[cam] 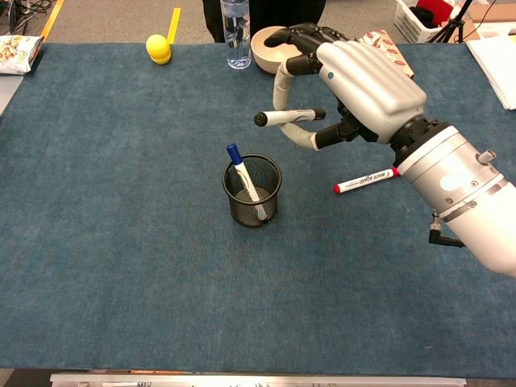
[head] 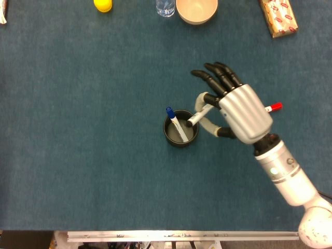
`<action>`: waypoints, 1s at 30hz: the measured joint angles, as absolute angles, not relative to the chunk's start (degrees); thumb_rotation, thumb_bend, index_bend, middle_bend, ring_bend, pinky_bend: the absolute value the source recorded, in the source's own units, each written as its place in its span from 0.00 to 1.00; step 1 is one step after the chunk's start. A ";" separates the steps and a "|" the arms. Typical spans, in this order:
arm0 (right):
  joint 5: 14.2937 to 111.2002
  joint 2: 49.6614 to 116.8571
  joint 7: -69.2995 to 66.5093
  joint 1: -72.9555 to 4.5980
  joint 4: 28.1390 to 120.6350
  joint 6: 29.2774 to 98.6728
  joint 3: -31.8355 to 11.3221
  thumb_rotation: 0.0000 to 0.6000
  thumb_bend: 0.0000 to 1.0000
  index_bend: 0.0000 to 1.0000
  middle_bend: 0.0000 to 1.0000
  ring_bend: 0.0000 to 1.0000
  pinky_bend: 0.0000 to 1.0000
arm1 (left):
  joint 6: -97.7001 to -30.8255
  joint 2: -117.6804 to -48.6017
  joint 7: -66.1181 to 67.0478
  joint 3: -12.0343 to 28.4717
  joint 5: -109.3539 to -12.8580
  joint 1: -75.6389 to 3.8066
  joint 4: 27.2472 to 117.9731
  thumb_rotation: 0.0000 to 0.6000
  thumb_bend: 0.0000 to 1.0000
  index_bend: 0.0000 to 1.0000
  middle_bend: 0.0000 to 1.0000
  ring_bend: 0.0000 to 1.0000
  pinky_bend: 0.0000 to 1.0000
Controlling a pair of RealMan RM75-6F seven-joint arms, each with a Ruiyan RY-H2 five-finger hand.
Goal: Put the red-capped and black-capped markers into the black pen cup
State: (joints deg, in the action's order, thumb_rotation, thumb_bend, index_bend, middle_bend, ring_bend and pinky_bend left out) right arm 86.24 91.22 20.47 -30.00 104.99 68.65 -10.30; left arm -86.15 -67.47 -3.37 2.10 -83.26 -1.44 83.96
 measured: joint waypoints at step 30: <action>90.79 104.72 -1.79 -33.29 90.54 69.07 -5.71 1.00 0.32 0.66 0.17 0.07 0.09 | -86.09 -68.24 -4.77 2.10 -83.11 -0.87 82.43 1.00 0.09 0.46 0.45 0.40 0.55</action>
State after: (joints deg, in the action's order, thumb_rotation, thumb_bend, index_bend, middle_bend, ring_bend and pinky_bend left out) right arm 90.79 104.72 -1.79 -33.29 90.54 69.07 -5.71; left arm -86.09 -68.24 -4.77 2.10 -83.11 -0.87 82.43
